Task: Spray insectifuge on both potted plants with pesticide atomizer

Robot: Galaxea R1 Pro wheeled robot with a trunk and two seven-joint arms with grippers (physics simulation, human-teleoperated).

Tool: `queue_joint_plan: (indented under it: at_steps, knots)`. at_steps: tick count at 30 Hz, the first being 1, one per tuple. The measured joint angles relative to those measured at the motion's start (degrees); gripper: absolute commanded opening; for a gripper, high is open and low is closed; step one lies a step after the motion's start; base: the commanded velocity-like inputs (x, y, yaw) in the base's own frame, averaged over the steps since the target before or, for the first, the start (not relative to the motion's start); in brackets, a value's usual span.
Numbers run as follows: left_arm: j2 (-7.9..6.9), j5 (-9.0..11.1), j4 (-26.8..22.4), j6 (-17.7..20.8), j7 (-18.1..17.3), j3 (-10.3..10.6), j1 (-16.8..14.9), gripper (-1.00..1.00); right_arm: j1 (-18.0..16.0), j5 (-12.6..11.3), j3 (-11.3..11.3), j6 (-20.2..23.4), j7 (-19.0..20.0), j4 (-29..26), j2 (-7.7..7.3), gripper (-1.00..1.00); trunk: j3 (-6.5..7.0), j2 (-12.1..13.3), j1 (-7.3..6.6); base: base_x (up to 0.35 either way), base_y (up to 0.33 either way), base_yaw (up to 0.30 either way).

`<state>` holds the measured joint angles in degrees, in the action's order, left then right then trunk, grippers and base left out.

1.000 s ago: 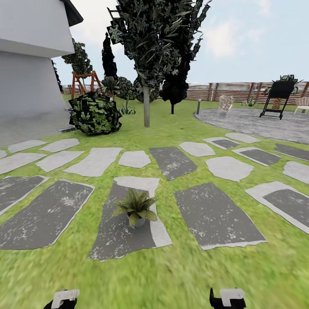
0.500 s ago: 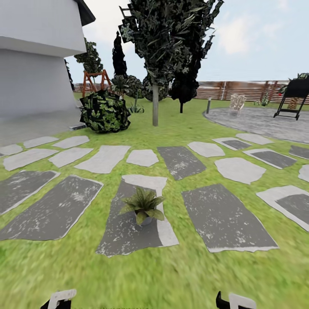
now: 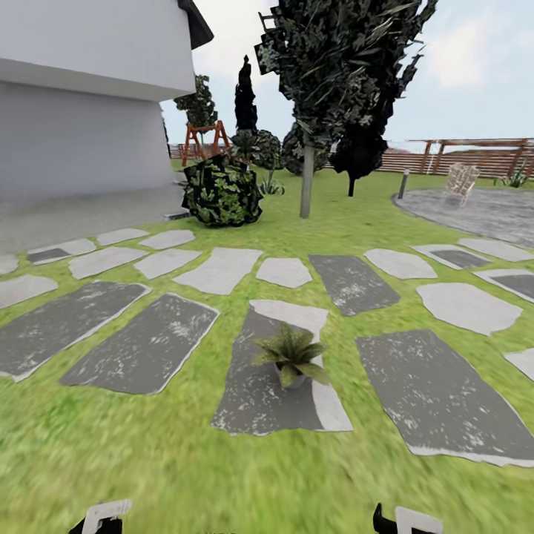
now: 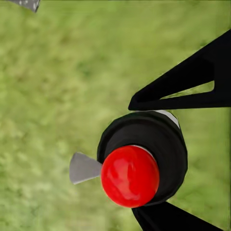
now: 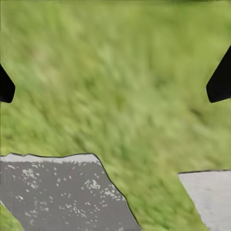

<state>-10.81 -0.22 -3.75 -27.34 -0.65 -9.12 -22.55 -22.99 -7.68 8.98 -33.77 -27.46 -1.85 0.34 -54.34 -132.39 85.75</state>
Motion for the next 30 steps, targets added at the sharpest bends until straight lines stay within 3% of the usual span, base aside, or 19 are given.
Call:
queue_joint_plan:
  at_steps: [13,17,23,30]
  knots:
    - [-0.07,0.15,0.0,0.15,0.08,-0.02,0.0,-1.0,0.0,0.09,0.09,0.09,0.0,0.13,0.35,1.0,-0.18,0.0,0.0,0.0,0.302,0.276]
    - [-0.09,0.05,-0.01,0.42,0.29,-0.15,0.01,-1.0,-0.01,0.09,0.08,0.06,-0.02,0.16,0.35,1.0,-0.33,0.0,0.0,0.0,0.088,0.275]
    - [0.03,-0.1,-0.1,0.45,8.98,-0.17,0.02,-1.0,-0.02,0.09,0.08,0.05,-0.02,0.16,0.36,1.0,-0.56,0.0,0.0,0.0,0.007,0.275]
    - [0.39,-0.16,-0.02,0.29,9.7,0.03,0.02,-1.0,-0.02,0.09,0.08,0.05,-0.02,0.16,0.36,1.0,-0.83,0.0,0.0,0.0,0.0,0.275]
